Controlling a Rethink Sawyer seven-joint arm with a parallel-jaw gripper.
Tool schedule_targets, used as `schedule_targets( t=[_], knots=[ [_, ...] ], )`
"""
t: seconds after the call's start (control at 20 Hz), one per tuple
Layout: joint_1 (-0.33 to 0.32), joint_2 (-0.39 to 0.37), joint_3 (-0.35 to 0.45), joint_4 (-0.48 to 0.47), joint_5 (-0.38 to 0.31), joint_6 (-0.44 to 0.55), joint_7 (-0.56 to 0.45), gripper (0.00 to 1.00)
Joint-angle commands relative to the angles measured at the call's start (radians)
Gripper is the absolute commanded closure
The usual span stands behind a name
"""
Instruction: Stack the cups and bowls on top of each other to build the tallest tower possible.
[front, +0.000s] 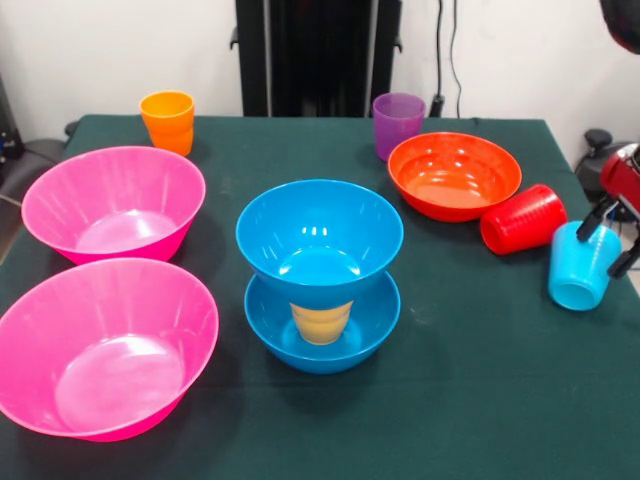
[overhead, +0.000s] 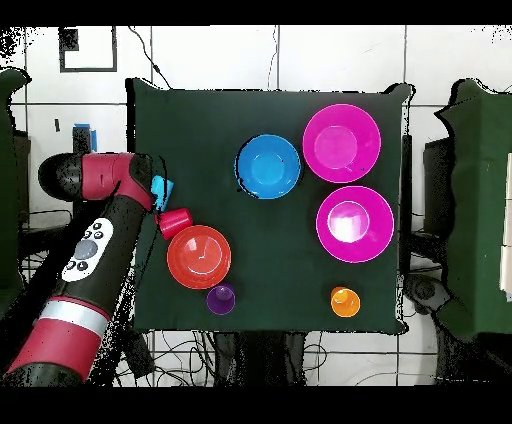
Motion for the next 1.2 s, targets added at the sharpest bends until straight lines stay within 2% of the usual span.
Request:
schedule_targets(
  t=[0.05,0.5,0.65,0.9,1.2],
  knots=[
    [-0.024,0.044,0.205,0.069,0.006,0.07,0.08,0.0],
    [-0.022,0.055,0.203,0.045,-0.011,0.086,0.092,0.0],
    [-0.012,0.064,0.171,0.018,-0.032,0.097,0.097,0.0],
    [0.008,0.107,0.054,-0.057,-0.106,0.156,0.099,0.0],
    [0.022,0.105,0.026,-0.078,-0.111,0.196,0.117,0.0]
  ],
)
